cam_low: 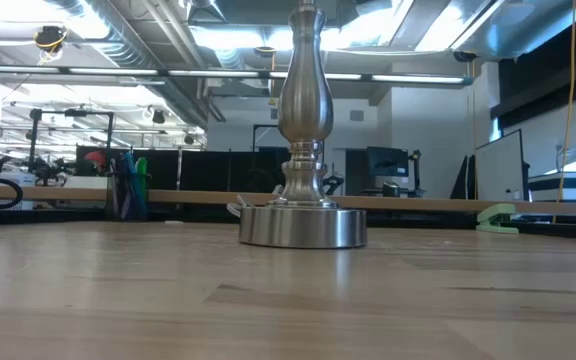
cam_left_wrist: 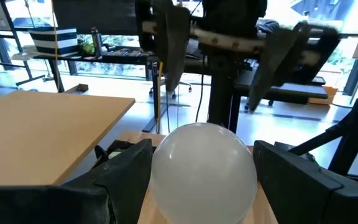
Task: Screw lightbulb
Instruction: Insert the lightbulb into the silver lamp
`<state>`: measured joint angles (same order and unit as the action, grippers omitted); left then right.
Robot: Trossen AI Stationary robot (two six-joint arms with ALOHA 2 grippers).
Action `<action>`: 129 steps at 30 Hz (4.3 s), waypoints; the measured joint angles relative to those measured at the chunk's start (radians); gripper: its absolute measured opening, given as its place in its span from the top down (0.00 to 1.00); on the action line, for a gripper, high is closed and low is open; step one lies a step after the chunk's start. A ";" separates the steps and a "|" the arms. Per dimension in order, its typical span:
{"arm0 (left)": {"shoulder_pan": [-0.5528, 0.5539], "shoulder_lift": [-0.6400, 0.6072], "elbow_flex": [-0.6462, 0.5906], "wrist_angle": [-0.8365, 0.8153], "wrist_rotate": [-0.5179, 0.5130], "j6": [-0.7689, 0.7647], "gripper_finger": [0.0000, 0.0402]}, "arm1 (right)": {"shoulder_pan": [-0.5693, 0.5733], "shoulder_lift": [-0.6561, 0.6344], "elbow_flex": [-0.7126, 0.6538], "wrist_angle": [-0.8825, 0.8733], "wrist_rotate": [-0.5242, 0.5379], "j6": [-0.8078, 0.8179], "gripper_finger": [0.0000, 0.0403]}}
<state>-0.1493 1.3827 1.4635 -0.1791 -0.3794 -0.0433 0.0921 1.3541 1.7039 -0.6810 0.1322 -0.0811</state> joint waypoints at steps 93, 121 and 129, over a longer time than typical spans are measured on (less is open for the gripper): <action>0.023 0.115 0.240 -0.284 0.083 0.016 0.29 | -0.001 0.047 -0.373 0.560 -0.064 -0.017 0.61; 0.027 0.113 0.240 -0.304 0.080 -0.088 0.35 | 0.221 -0.212 -0.537 0.232 0.216 0.021 0.24; 0.027 0.113 0.240 -0.306 0.080 -0.104 0.35 | 0.223 -0.118 -1.008 1.024 0.261 0.023 0.28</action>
<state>-0.1226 1.4960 1.7035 -0.4847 -0.2990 -0.1476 0.3147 1.2361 0.6961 0.3433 0.3929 -0.0584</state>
